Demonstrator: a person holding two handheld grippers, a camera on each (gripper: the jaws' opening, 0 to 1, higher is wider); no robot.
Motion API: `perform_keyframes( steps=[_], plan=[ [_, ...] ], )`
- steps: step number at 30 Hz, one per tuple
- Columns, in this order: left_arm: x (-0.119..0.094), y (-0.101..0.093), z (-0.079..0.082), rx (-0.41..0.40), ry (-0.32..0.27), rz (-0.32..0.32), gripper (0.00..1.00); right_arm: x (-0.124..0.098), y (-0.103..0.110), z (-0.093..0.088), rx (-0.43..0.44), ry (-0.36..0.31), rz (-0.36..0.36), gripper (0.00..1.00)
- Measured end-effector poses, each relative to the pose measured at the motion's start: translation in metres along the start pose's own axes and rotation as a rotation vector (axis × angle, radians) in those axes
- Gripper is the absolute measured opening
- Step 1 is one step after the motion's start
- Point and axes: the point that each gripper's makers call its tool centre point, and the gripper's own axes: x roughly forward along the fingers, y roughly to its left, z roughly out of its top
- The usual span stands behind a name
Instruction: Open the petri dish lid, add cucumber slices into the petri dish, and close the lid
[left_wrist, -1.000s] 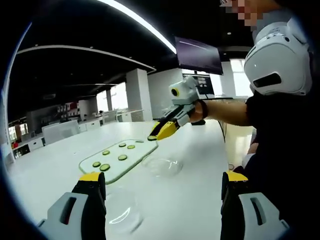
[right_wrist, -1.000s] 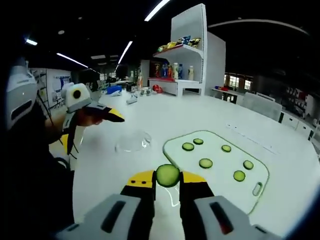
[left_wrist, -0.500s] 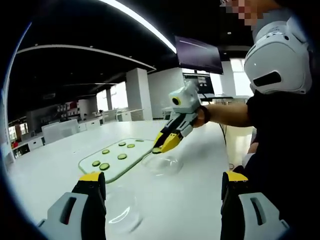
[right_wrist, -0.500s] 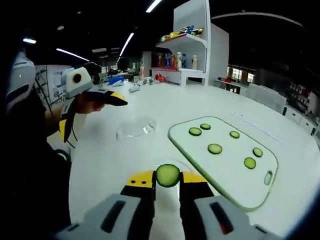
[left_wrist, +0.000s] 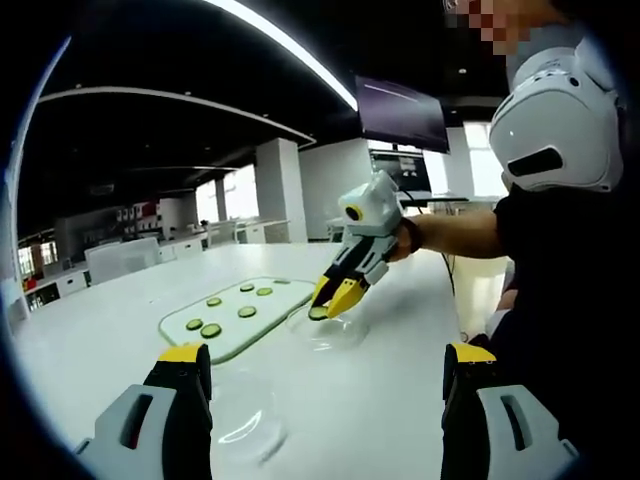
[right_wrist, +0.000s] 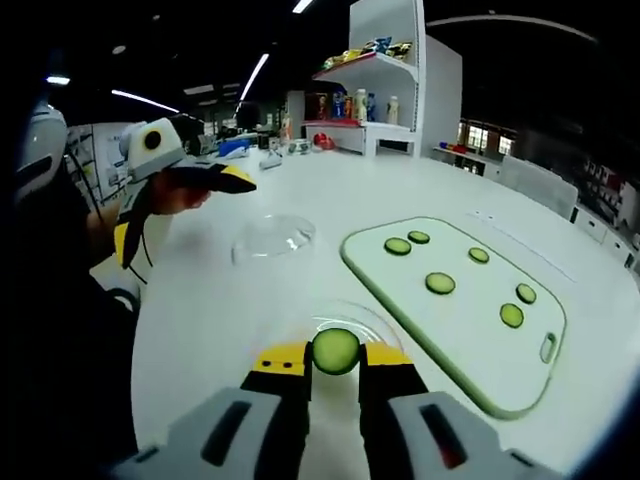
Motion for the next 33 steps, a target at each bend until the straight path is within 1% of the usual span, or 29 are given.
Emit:
perform_keyframes(
  steps=[2,5,8,15,27,33],
  plan=[
    [0.0,0.001,-0.001,0.0,0.001,0.003,0.95,0.002,0.0,-0.001,0.013,0.006,0.0,0.15],
    [0.0,0.001,0.0,-0.003,-0.002,0.001,0.95,0.005,-0.002,-0.005,0.002,0.03,-0.014,0.16],
    [-0.002,0.002,0.0,-0.004,-0.001,0.003,0.95,0.006,0.002,-0.007,0.02,0.042,0.01,0.16],
    [-0.002,0.005,-0.003,-0.009,0.005,0.011,0.95,0.009,0.005,-0.012,0.021,0.06,0.015,0.16],
    [0.003,0.005,0.0,-0.011,-0.006,0.0,0.95,0.007,0.003,-0.014,0.027,0.061,0.009,0.16],
    [0.003,0.006,-0.001,-0.01,-0.002,-0.002,0.95,0.008,0.0,-0.015,0.036,0.064,0.001,0.16]
  ],
)
